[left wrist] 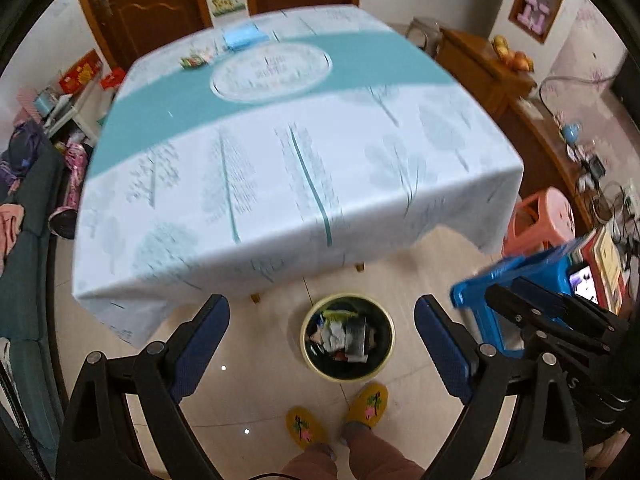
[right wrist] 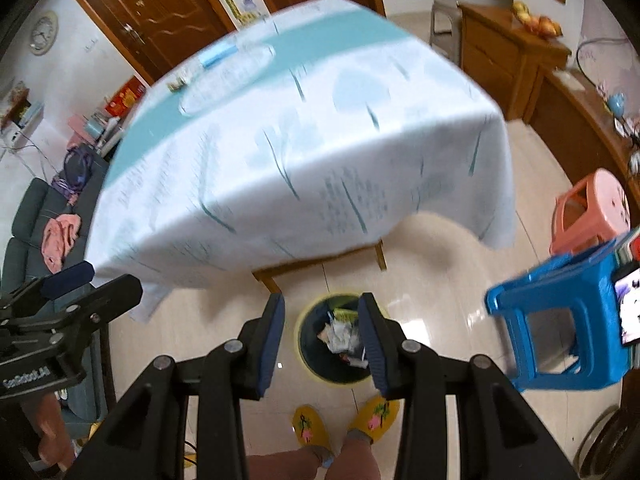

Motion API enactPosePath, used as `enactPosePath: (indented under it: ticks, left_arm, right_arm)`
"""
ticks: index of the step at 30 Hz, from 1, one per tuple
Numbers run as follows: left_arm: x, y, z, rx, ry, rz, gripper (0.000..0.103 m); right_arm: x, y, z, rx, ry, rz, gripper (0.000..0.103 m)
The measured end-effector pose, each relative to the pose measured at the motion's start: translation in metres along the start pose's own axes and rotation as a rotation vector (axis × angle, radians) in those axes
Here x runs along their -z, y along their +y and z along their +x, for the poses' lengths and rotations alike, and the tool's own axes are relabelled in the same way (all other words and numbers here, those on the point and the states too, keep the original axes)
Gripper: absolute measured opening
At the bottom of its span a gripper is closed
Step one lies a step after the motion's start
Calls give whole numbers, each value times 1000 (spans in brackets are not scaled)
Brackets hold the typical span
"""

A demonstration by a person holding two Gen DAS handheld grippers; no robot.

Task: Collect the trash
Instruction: 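Raise both tools back toward the table, then grasp the green snack wrapper with the left gripper while the right gripper grasps the blue mask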

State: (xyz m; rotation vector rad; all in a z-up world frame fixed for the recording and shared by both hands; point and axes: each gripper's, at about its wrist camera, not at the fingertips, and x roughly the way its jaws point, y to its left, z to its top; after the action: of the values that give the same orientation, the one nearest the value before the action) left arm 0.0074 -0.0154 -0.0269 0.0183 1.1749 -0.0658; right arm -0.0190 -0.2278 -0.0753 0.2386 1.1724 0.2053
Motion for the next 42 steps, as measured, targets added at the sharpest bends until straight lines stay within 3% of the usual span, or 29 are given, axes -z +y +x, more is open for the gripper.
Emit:
enactPosePath:
  ticks: [12,18,22,27,35,42]
  left_arm:
    - [-41,16,-71,-73,-178,-87,93]
    - [-59,40,-89,-105,-244,-132,93]
    - [-80,68,-86,-96,-247,-184,93]
    - [-122,115,-65,-77,-222,-223,93]
    - [-232,219,3,-43,-144,-284,92]
    - [-315,298,100,72,32,-367,69]
  right_arm:
    - [-63,47,-49,-96,-126,-155,38]
    - [-92,64,-47,-118,-142,-204,38]
    - [-114,81,-36,-124,-140,-233,38]
    - [-147,102,-19,-126,-136,-245,38]
    - [-221,138,32,-106,-75,-188,38]
    - [-301,173,104,-93,-15,-103,38]
